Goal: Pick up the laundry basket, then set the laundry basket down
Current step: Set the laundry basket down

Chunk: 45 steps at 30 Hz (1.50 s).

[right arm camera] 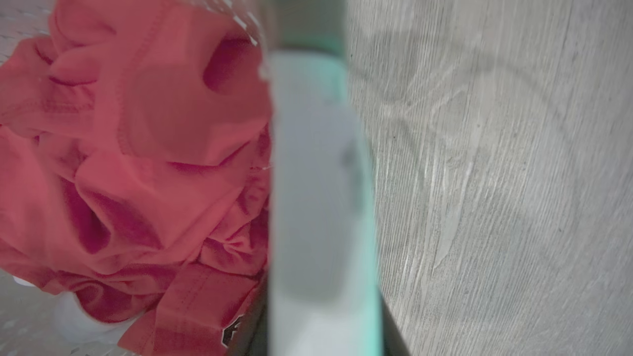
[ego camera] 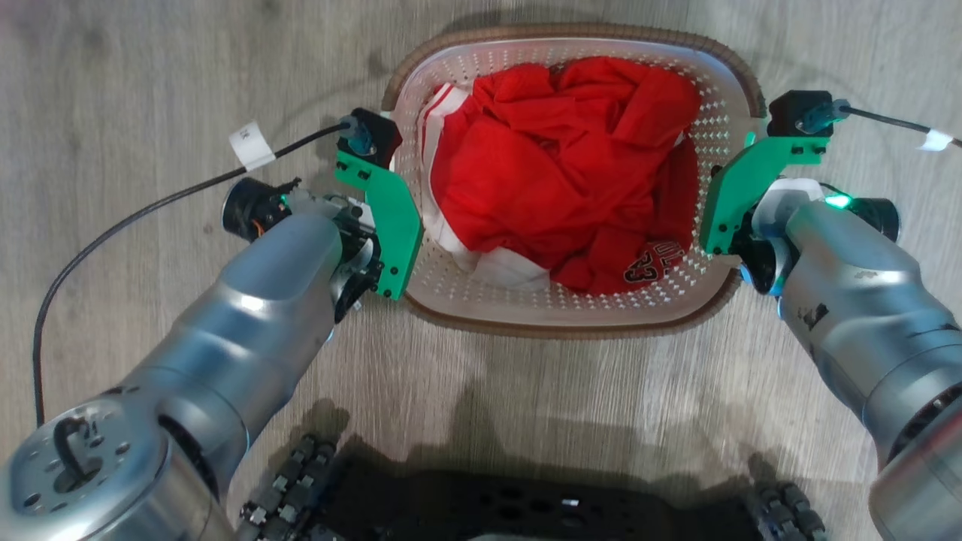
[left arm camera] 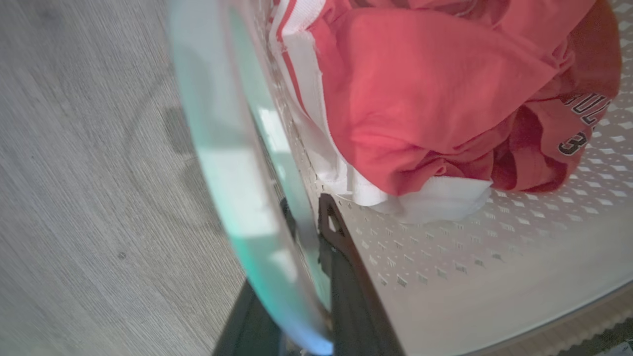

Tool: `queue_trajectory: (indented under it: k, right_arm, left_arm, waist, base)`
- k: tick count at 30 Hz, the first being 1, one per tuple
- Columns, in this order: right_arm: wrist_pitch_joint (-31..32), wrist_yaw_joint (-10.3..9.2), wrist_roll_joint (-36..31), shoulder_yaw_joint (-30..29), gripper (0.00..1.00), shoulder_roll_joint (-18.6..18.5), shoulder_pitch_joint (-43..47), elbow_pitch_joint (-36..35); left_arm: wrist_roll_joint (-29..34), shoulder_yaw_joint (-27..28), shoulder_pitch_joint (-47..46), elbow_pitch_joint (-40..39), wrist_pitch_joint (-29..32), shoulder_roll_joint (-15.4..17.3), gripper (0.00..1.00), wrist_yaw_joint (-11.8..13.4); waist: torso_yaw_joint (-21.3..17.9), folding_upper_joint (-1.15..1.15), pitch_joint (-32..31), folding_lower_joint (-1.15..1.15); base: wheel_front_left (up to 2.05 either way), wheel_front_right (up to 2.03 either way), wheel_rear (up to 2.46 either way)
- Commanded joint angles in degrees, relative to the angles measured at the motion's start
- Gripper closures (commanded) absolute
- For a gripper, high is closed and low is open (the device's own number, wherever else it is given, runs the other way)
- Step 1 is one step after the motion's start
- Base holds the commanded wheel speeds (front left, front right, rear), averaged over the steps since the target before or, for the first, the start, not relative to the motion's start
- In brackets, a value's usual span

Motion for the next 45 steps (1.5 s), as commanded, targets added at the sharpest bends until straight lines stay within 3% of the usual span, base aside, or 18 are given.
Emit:
queue_trajectory:
  k: [1, 23, 25, 26, 27, 28, 38, 45]
  right_arm:
    - [-0.56, 0.42, -1.19, 0.17, 1.00, 0.97, 0.65, -0.79]
    - [0.31, 0.42, -7.16, -6.07, 1.00, 0.98, 1.38, -0.78]
    - [0.50, 0.42, -8.24, -7.15, 1.00, 0.92, 1.33, -0.78]
    - [0.51, 0.42, -8.56, -7.63, 0.61, 0.89, 1.31, -0.78]
    - [0.54, 0.42, -8.89, -8.12, 0.40, 0.84, 1.32, -0.78]
    - [0.71, 0.42, -9.25, -8.57, 0.00, 0.83, 1.37, -0.78]
    - [1.38, 0.42, -13.49, -12.97, 0.00, 1.24, 2.22, -0.78]
    - [2.49, 0.42, -16.63, -15.88, 0.00, 2.43, 4.30, -0.78]
  left_arm:
    - [1.48, 0.11, -1.74, -1.15, -0.75, 0.55, 1.00, -0.25]
    - [3.59, -0.03, -3.00, -2.51, -2.49, 0.55, 1.00, 0.74]
    - [3.69, -0.04, -3.02, -2.65, -2.16, 0.55, 0.75, 1.06]
    - [3.91, -0.04, -3.10, -2.60, -2.56, 0.55, 0.22, 1.52]
    - [3.95, -0.04, -3.14, -2.46, -3.15, 0.55, 0.00, 2.18]
    - [3.86, -0.04, -3.15, -2.41, -3.74, 0.55, 0.00, 2.77]
    - [4.74, -0.05, -2.72, -1.46, -4.02, 0.54, 0.00, 4.53]
    - [5.25, -0.05, -0.67, -0.10, -3.35, 0.54, 0.00, 4.92]
  waist:
    - [-0.27, 0.00, 1.38, -0.01]
    - [0.02, 0.00, 4.27, -0.01]
    - [0.19, 0.00, 4.44, -0.01]
    - [0.23, 0.00, 4.51, -0.01]
    - [0.25, 0.00, 4.57, -0.01]
    - [0.28, 0.00, 4.61, -0.01]
    - [0.44, 0.00, 3.92, -0.01]
    - [0.09, 0.00, -0.07, -0.01]
  base:
    - [0.00, 0.00, 0.00]
    - [0.00, 0.00, 0.00]
    - [0.00, 0.00, 0.00]
    - [0.00, 0.00, 0.00]
    - [0.00, 0.00, 0.00]
    - [0.00, 0.00, 0.00]
    - [0.00, 0.00, 0.00]
    - [0.00, 0.00, 0.00]
